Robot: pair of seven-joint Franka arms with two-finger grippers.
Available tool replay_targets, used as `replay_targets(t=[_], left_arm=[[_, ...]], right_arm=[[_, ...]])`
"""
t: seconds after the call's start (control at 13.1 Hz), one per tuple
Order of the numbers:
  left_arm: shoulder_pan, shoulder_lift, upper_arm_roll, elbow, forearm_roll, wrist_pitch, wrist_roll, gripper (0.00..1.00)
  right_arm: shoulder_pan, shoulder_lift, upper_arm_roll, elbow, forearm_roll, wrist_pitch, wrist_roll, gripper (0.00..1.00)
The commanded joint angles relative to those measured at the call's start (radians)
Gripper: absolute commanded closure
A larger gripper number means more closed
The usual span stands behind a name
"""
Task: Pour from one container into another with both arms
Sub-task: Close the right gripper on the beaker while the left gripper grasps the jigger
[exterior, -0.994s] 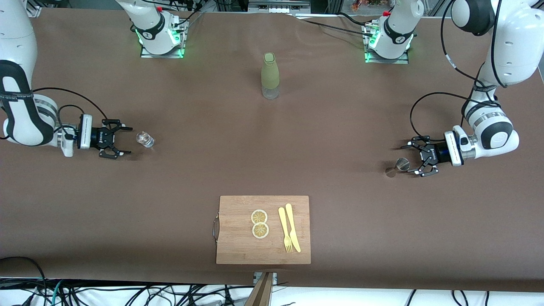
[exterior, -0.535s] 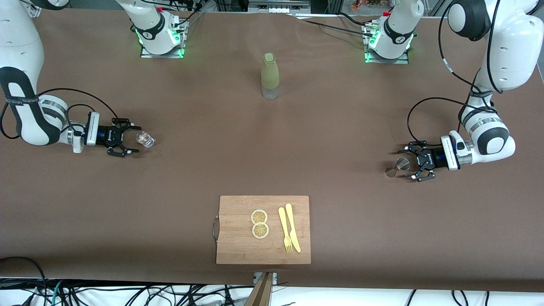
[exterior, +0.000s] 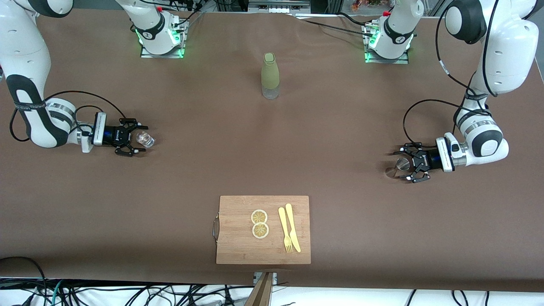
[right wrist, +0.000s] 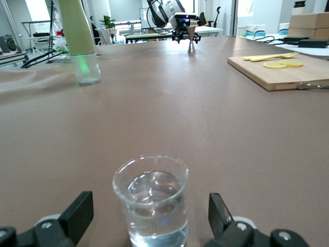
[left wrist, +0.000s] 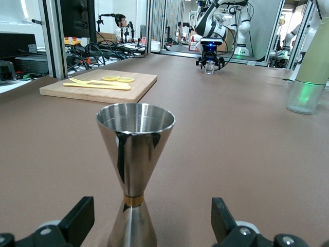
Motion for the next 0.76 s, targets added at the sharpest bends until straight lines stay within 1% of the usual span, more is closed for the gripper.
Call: replay_targets(t=[0.0,0.23,0.31,0.46,0.61,0.69], left_arm=[[-0.006,0.017,0.004,0.019,-0.037,-0.005,0.043,0.03],[-0.006,0.016,0.004,0.021,-0.037,-0.009,0.040,0.04],[-0.006,0.015,0.004,0.023,-0.037,-0.009,0.041,0.06],[-0.006,0.015,0.004,0.023,-0.037,-0.012,0.042,0.16],[-0.006,0.013,0.004,0.024,-0.037,-0.021,0.042,0.23],[-0.006,0.013,0.004,0.027,-0.037,-0.031,0.042,0.25]], right_arm=[[-0.020,0.012,0.016,-0.003,0.035,-0.011,-0.046,0.01],[-0.020,0.035,0.035,-0.002,0.068,-0.008,-0.061,0.01],[-0.020,0.040,0.038,-0.002,0.073,-0.006,-0.061,0.01],[-0.020,0.040,0.047,-0.002,0.073,-0.004,-0.060,0.01],[-0.018,0.040,0.047,-0.002,0.073,-0.006,-0.060,0.02],[-0.020,0.040,0.047,-0.002,0.073,-0.009,-0.061,0.06]])
